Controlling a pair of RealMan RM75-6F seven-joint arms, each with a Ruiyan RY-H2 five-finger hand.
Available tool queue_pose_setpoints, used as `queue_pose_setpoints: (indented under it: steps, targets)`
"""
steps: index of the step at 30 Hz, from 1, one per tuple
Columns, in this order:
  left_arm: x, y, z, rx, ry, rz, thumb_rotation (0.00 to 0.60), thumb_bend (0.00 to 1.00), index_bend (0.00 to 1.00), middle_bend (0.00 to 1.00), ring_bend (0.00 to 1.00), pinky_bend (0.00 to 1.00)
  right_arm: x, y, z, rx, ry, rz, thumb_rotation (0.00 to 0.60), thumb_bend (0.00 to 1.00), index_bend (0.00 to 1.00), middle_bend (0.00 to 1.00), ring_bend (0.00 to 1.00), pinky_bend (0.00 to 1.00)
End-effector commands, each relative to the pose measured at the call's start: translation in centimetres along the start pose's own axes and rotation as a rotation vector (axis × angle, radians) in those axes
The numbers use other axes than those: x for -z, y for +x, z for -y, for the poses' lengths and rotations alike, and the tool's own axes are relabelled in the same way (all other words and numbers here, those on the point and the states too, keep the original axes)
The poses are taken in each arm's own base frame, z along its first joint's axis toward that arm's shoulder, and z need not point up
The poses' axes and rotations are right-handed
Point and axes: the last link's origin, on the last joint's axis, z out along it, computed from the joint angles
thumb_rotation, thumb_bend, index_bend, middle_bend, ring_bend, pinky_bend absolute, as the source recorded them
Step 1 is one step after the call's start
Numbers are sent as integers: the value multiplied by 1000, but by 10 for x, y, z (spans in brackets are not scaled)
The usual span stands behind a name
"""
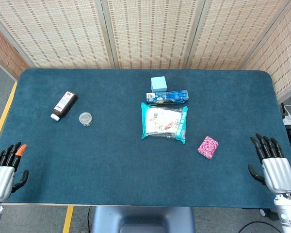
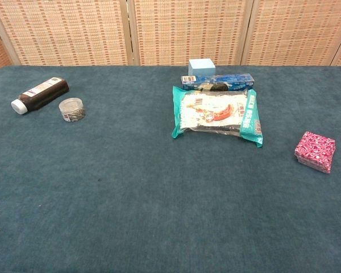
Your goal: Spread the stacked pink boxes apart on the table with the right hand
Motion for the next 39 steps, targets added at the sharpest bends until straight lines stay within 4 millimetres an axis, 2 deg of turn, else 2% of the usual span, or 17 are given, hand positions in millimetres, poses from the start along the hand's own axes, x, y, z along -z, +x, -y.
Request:
queue_pose_setpoints:
  steps: [1, 6, 9, 15, 18, 24, 30, 39]
  targets:
    - [2, 0, 0, 3, -2, 0, 600, 457, 0, 0, 0, 125, 0, -1, 0, 3, -2, 5, 600, 285, 0, 0, 0, 0]
    - [0, 3, -4, 6, -12, 2, 600, 457, 0, 0, 0, 125, -6, -3, -3, 22, -8, 7, 600, 286, 0, 0, 0, 0]
    - [1, 4, -5, 12, -18, 2, 600, 458, 0, 0, 0, 125, -17, -7, -5, 57, 8, 12, 600, 286, 0, 0, 0, 0]
    - [-2, 5, -5, 21, -20, -2, 600, 457, 0, 0, 0, 125, -58, -4, -9, 313, 180, 86, 600, 286, 0, 0, 0, 0]
    - [-4, 6, -5, 21, -12, 0, 600, 457, 0, 0, 0, 125, -71, -6, -11, 466, 295, 150, 600, 286, 0, 0, 0, 0]
    - [-4, 7, -6, 17, -8, -4, 600, 457, 0, 0, 0, 125, -92, -14, -15, 591, 406, 211, 600, 286, 0, 18, 0, 0]
    - [-2, 3, -8, 16, -17, 11, 600, 456, 0, 0, 0, 125, -105, -30, -10, 583, 423, 238, 600, 286, 8, 31, 0, 0]
    - [-1, 2, -8, 22, -23, 29, 600, 458, 0, 0, 0, 125, -122, -54, 11, 515, 492, 258, 600, 286, 100, 100, 0, 0]
